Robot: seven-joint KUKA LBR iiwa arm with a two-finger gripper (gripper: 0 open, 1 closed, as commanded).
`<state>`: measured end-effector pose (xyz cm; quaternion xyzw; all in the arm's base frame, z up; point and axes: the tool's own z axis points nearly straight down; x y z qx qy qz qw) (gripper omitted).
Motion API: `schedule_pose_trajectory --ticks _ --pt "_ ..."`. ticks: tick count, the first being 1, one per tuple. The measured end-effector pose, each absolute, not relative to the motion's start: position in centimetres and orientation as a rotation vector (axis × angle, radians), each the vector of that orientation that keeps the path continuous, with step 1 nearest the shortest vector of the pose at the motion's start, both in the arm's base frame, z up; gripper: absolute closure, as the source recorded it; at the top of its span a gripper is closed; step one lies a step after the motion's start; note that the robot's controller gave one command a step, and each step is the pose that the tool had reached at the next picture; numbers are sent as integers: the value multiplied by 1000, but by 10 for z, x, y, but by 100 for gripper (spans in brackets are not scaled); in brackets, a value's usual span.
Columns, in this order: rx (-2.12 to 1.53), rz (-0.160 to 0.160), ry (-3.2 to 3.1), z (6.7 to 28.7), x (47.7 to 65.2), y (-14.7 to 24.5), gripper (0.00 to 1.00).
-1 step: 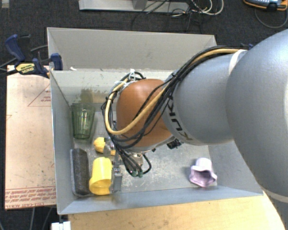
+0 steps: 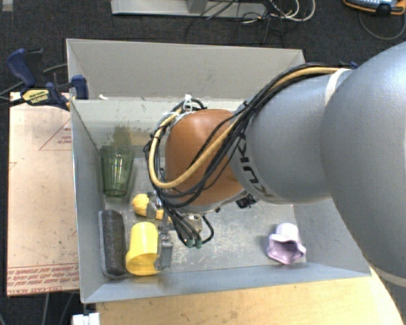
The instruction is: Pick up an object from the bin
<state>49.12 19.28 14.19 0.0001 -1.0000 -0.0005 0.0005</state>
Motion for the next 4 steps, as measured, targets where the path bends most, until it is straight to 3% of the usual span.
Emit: schedule_pose_trajectory --ticks 1,3,4 --pt "168 -13 -3137 89 516 220 100" --pt "169 -13 -3137 91 515 219 100" --pt "189 -5 -3132 126 511 217 100"
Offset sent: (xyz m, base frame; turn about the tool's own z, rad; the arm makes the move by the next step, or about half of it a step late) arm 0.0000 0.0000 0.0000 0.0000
